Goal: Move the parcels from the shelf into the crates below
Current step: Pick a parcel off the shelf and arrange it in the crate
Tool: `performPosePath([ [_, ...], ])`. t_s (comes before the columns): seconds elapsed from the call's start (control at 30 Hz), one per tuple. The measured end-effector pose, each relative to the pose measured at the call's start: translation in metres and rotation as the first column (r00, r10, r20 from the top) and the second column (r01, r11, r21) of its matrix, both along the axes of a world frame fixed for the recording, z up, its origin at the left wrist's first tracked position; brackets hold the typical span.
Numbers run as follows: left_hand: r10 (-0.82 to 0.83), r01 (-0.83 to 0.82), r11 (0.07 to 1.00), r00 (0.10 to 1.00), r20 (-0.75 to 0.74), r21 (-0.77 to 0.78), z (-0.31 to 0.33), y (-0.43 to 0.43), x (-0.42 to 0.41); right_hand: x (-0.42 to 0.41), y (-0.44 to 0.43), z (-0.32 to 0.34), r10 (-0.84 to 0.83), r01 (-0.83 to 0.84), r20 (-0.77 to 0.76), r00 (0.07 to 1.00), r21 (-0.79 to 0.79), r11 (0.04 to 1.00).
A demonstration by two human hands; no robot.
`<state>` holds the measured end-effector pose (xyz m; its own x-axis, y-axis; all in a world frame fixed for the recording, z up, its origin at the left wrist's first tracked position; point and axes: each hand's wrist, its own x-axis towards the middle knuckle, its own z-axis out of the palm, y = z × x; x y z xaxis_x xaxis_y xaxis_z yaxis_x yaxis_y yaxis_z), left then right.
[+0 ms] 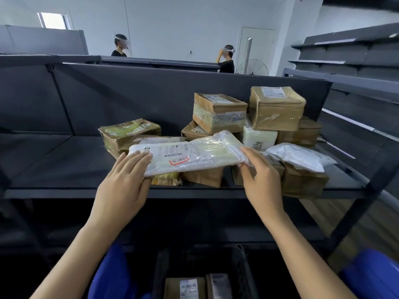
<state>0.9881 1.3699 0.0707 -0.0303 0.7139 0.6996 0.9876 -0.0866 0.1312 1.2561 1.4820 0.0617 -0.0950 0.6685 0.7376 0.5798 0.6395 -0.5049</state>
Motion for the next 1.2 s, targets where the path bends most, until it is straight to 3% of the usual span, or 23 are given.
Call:
performPosePath([
  [0.27,-0.033,0.033,0.993,0.999,0.002,-0.115,-0.035,-0.058,0.091,0.094,-0.061,-0.039,0.001,0.000,0.016,1.000,-0.049,0.999],
  [0.53,-0.119,0.129,0.955,0.991,0.053,-0.267,-0.064,-0.089,0.129,0.139,-0.097,-0.073,-0.045,0.047,0.032,0.998,-0.068,0.997],
  [0.67,-0.148,0.244,0.869,0.958,0.244,-0.431,-0.072,-0.100,0.128,0.146,-0.102,-0.076,-0.026,0.026,-0.003,1.000,-0.020,0.999],
  [0.8,-0.076,0.386,0.813,0.813,0.577,-0.437,-0.066,-0.098,0.117,0.144,-0.105,-0.072,0.072,-0.072,-0.038,0.997,-0.013,0.997],
  [0.93,0.110,0.305,0.766,0.806,0.582,-0.566,-0.062,-0.081,0.117,0.136,-0.106,-0.063,0.194,-0.194,-0.085,0.977,0.012,0.981],
  [0.97,0.151,0.341,0.749,0.747,0.648,-0.568,-0.063,-0.079,0.119,0.133,-0.106,-0.060,0.222,-0.221,-0.092,0.971,0.020,0.975],
  [1.07,0.237,0.521,0.718,0.442,0.865,-0.462,-0.064,-0.077,0.121,0.127,-0.105,-0.056,0.285,-0.285,-0.108,0.952,0.017,0.958],
  [1.2,0.223,0.579,0.739,0.271,0.936,-0.344,-0.069,-0.078,0.120,0.126,-0.097,-0.058,0.237,-0.254,-0.141,0.961,-0.120,0.960],
])
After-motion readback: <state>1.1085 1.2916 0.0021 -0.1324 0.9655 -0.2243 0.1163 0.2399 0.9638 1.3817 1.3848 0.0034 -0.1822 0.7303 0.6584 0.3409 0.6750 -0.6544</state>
